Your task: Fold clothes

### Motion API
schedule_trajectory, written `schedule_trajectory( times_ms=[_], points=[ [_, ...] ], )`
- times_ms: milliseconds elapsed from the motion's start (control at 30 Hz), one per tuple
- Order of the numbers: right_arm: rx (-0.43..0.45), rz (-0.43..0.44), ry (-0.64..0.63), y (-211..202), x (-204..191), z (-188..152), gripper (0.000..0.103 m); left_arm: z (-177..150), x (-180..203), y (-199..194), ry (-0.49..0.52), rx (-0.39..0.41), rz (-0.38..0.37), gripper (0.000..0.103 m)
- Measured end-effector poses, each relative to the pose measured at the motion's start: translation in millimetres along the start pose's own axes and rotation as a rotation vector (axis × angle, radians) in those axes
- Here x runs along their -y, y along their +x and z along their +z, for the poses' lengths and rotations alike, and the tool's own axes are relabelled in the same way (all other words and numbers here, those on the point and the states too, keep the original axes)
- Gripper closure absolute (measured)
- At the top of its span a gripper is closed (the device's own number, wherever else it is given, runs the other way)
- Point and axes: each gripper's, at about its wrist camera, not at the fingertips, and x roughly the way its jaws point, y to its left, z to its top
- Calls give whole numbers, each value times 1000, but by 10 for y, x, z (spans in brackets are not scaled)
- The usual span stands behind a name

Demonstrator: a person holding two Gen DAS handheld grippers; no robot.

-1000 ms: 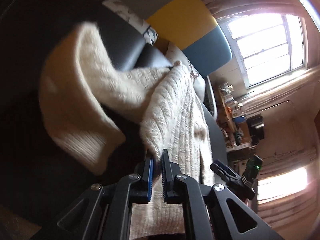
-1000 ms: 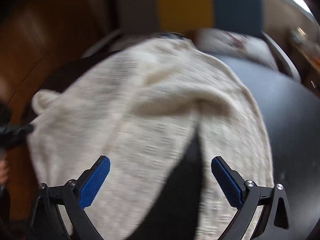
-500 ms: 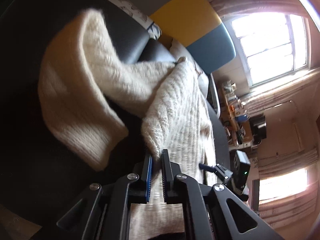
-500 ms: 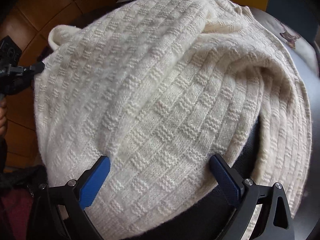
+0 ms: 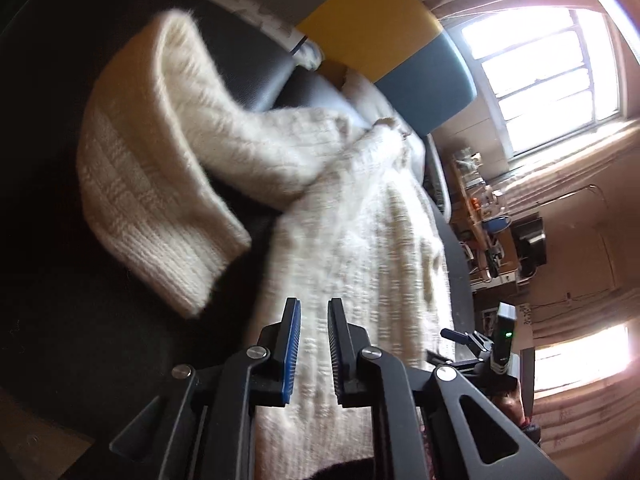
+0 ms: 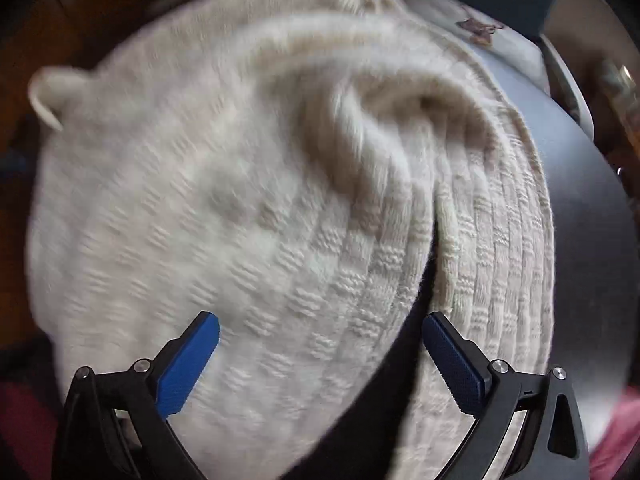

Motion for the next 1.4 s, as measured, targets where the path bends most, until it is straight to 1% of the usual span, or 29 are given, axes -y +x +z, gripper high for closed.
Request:
schedule_trajectory(
  times_ms=[67,100,133,167,200,233,267,333,367,433,533,567,600,633,667,733,767,833,900,933,967,1033,1067,1167,1233,1300,1333,1400],
  points=[
    [81,118,35,-176,-79,-81,0,-29,130,-29,50,12,-21,91],
    [122,177,53,-264,-118,-122,0,-38,206,-20,72,14,-20,89],
    [162,236,70,-352,-158,-162,0,-40,239,6,75,14,-1,89],
    [185,291,84,-371,-237,-148,0,-38,223,29,60,17,25,89],
    [184,324,90,-313,-313,-96,0,-37,208,53,45,21,51,89],
    [171,319,92,-235,-347,-85,0,-32,165,70,19,24,67,89],
    [139,287,97,-115,-350,-58,0,-26,83,60,-16,32,71,90],
    [44,200,127,206,-268,-53,0,-16,-109,-22,-78,61,89,90],
    [40,171,126,260,-250,-102,0,-5,-218,-95,-100,85,118,90],
    [75,153,124,230,-236,-171,0,22,-443,-240,-151,132,174,90],
    [115,155,161,208,-234,-216,0,93,-844,-460,-281,192,242,86],
    [131,152,167,208,-247,-228,0,115,-962,-512,-323,201,263,85],
    [141,144,170,210,-264,-227,0,130,-1046,-540,-354,200,266,85],
    [148,131,170,214,-286,-213,0,140,-1115,-566,-376,197,254,85],
    [152,118,169,215,-309,-195,0,152,-1119,-583,-369,201,251,85],
    [154,89,163,226,-352,-164,0,179,-994,-600,-292,222,263,84],
    [153,77,160,221,-357,-149,0,197,-887,-586,-231,226,279,83],
    [150,55,153,190,-341,-140,0,240,-595,-504,-73,218,329,81],
    [154,39,146,178,-341,-150,0,277,-352,-399,44,201,365,81],
    [158,33,143,179,-347,-154,0,313,-252,-353,83,193,364,81],
    [162,28,141,183,-355,-152,0,369,-187,-320,96,186,348,81],
    [165,16,138,193,-369,-141,0,505,-125,-269,87,175,307,81],
    [162,6,137,204,-382,-128,0,584,-115,-237,77,170,303,81],
    [151,-29,127,242,-431,-82,0,808,-131,-148,27,139,333,81],
    [149,-52,108,265,-464,-58,0,971,-177,-32,-22,95,365,81],
    [143,-57,106,264,-471,-26,0,1077,-267,74,-73,62,426,81],
    [143,-50,116,243,-464,-3,0,1118,-313,132,-95,43,453,81],
    [192,2,139,102,-453,79,0,1111,-433,232,-125,-5,498,81]
  ],
)
